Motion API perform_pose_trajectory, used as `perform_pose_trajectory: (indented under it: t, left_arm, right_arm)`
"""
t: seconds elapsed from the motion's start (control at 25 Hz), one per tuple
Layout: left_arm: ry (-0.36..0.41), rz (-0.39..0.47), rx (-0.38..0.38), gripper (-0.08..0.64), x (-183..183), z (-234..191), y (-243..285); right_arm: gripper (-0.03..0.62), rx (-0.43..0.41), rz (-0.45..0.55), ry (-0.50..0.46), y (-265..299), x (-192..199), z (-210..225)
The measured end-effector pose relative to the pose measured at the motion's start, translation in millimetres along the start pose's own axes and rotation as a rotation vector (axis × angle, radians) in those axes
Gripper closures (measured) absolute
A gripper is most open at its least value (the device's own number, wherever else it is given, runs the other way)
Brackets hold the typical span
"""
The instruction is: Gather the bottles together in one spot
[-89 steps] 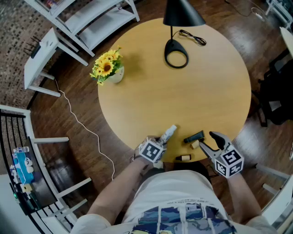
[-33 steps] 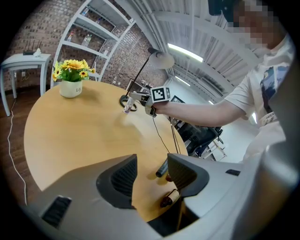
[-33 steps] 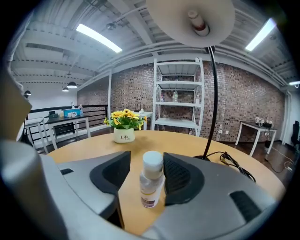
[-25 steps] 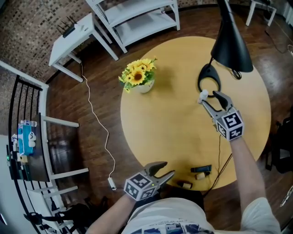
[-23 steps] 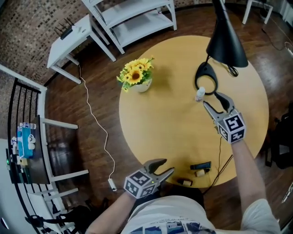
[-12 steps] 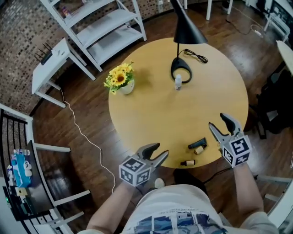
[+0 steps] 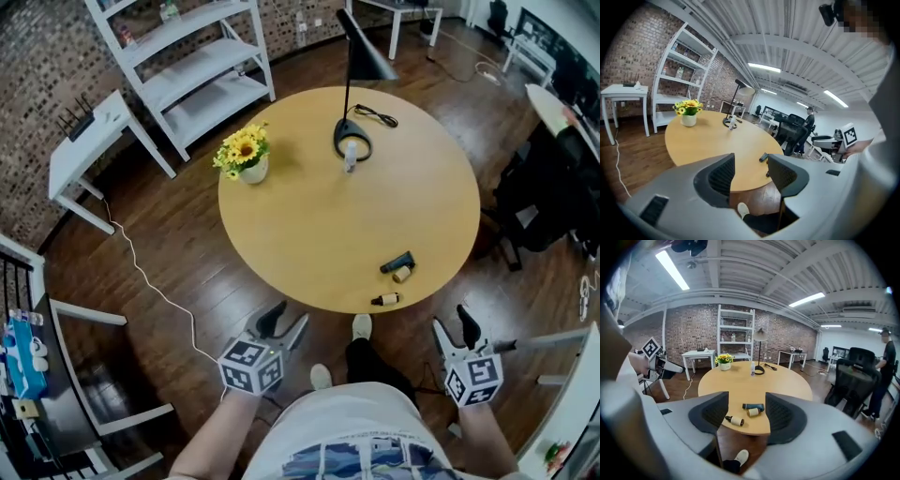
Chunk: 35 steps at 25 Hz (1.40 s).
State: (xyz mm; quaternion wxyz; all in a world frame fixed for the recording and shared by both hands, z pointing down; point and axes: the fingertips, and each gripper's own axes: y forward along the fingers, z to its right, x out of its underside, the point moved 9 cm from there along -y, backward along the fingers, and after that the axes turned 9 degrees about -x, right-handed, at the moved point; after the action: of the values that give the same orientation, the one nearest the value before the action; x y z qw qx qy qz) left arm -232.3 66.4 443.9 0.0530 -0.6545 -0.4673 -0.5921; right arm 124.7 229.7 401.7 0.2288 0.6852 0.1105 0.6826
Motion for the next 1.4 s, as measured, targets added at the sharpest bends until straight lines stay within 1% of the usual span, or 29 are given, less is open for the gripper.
perform_pose_trajectory:
  t: [0.12, 0.28, 0.36, 0.48, 0.64, 0.72, 0.8, 0.88, 0.92, 1.0, 1.08, 1.16, 1.24, 1.32, 1.4]
  left_arm:
    - [-0.004, -0.008, -0.073, 0.360, 11, -6, -26]
    - [-0.003, -0.013, -0.147, 0.357, 16, -6, -49]
    - [0.005, -0.021, -0.177, 0.357, 19, -3, -57]
    - [-0.019, -0.030, -0.190, 0.357, 24, 2, -62]
    - [-0.021, -0.017, -0.168, 0.356, 29, 8, -65]
    - [0.001, -0.026, -0.139, 0.353, 35, 13, -64]
    - [0.032, -0.053, -0.105, 0.335, 41, 21, -58]
    - [0.058, -0.076, -0.070, 0.329, 45, 31, -50]
    - [0.064, -0.082, -0.056, 0.314, 46, 35, -45]
    - [0.067, -0.088, -0.033, 0.314, 44, 41, -36]
    - [0.072, -0.097, -0.027, 0.313, 41, 45, -26]
    - [0.102, -0.108, -0.039, 0.313, 36, 48, -14]
    - [0.160, -0.123, -0.050, 0.314, 30, 52, 6]
    - [0.245, -0.159, -0.052, 0.314, 25, 56, 37]
    - [0.342, -0.217, -0.043, 0.317, 22, 65, 77]
  right_arm:
    - [0.324, 0.040, 0.009, 0.048, -24, 14, -22]
    - [0.324, 0.048, -0.007, 0.079, -41, 26, -43]
    - [0.324, 0.037, -0.010, 0.069, -44, 28, -51]
    - [0.324, 0.015, -0.014, 0.036, -42, 27, -54]
    - [0.324, -0.018, -0.035, 0.023, -38, 32, -57]
    - [0.324, -0.051, -0.060, 0.011, -34, 35, -60]
    - [0.324, -0.092, -0.094, -0.010, -31, 39, -61]
    - [0.324, -0.136, -0.132, -0.060, -25, 44, -61]
    - [0.324, -0.157, -0.152, -0.095, -21, 46, -59]
    - [0.324, -0.191, -0.183, -0.154, -9, 47, -51]
    - [0.324, -0.207, -0.200, -0.172, 2, 47, -38]
    - [0.324, -0.215, -0.208, -0.156, 12, 44, -23]
    - [0.324, -0.226, -0.200, -0.142, 22, 39, -8]
    - [0.324, -0.233, -0.186, -0.127, 32, 36, 6]
    - [0.325, -0.243, -0.178, -0.091, 40, 36, 19]
